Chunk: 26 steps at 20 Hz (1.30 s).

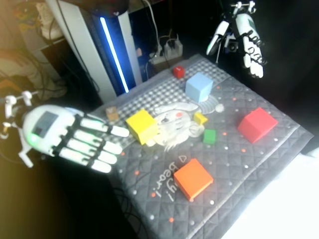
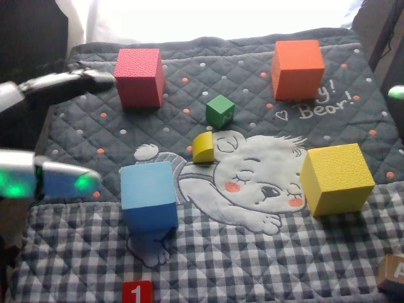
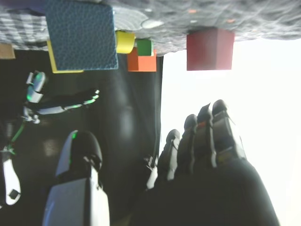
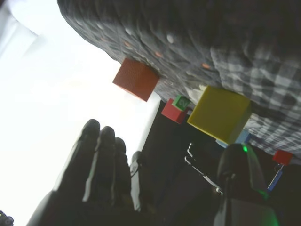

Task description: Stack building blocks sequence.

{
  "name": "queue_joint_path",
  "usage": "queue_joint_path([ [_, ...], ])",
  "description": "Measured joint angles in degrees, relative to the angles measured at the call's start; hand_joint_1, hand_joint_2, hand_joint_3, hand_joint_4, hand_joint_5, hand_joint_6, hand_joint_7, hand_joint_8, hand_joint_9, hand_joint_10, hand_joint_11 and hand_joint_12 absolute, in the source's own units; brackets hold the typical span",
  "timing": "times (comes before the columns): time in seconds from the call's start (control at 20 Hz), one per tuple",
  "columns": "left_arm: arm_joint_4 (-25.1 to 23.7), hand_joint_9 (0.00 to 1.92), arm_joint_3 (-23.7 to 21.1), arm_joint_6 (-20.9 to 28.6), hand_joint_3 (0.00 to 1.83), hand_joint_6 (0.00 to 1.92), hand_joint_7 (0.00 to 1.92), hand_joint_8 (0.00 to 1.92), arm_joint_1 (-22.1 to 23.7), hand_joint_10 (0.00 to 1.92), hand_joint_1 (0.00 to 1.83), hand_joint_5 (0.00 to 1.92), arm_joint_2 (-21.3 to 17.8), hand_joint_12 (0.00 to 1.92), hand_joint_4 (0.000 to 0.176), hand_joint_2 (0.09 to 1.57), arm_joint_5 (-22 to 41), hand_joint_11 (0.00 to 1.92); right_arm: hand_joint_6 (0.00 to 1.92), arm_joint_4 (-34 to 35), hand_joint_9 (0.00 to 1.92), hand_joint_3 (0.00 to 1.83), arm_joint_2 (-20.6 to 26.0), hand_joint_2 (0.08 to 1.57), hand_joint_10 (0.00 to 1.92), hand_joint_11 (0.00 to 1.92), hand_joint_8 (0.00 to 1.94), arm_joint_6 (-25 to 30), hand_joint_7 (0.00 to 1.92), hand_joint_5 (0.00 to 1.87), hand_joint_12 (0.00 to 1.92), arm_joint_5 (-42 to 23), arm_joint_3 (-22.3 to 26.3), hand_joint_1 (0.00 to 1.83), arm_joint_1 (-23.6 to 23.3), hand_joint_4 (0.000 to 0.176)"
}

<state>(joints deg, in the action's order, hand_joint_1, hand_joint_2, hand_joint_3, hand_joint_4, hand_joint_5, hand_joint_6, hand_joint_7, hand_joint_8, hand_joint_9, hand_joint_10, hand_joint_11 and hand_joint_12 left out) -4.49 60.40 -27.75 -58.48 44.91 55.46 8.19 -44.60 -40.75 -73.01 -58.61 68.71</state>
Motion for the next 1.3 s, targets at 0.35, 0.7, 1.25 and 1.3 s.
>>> queue_joint_path([
  [0.35, -16.6, 0.03, 3.1, 7.1, 0.00, 0.00, 0.07, 0.00, 10.2, 0.00, 0.53, 0.33, 4.8, 0.36, 0.163, 0.78, -11.1, 0.00, 0.00, 0.1, 0.20, 0.00, 0.0, 1.12, 0.01, 0.12, 0.00, 0.0, 0.21, 0.22, 0.21, -0.2, -0.2, 0.57, -0.9, 0.150],
  [0.7, -26.1, 0.18, 3.4, 9.4, 0.00, 0.00, 0.15, 0.00, 12.7, 0.00, 0.60, 0.34, 7.2, 0.63, 0.175, 0.76, -18.7, 0.00, 0.00, 0.0, 0.20, 0.00, 0.0, 1.11, 0.00, 0.13, 0.00, 0.0, 0.21, 0.23, 0.19, 0.0, -0.3, 0.55, -0.9, 0.176],
  [1.25, -33.3, 0.46, 3.8, 7.6, 0.00, 0.00, 0.43, 0.01, 15.5, 0.02, 0.85, 0.49, 10.0, 1.41, 0.113, 0.83, -28.0, 0.04, 0.01, -0.1, 0.20, 0.01, 0.0, 1.13, 0.00, 0.18, 0.00, 0.0, 0.21, 0.27, 0.17, 0.0, -0.3, 0.61, -0.9, 0.176],
  [1.3, -33.2, 0.51, 3.8, 7.4, 0.01, 0.00, 0.48, 0.01, 15.5, 0.02, 0.95, 0.52, 10.1, 1.45, 0.092, 0.89, -28.2, 0.08, 0.01, -0.1, 0.21, 0.00, 0.0, 1.13, 0.00, 0.18, 0.00, 0.0, 0.22, 0.28, 0.17, 0.0, -0.3, 0.63, -0.9, 0.176],
])
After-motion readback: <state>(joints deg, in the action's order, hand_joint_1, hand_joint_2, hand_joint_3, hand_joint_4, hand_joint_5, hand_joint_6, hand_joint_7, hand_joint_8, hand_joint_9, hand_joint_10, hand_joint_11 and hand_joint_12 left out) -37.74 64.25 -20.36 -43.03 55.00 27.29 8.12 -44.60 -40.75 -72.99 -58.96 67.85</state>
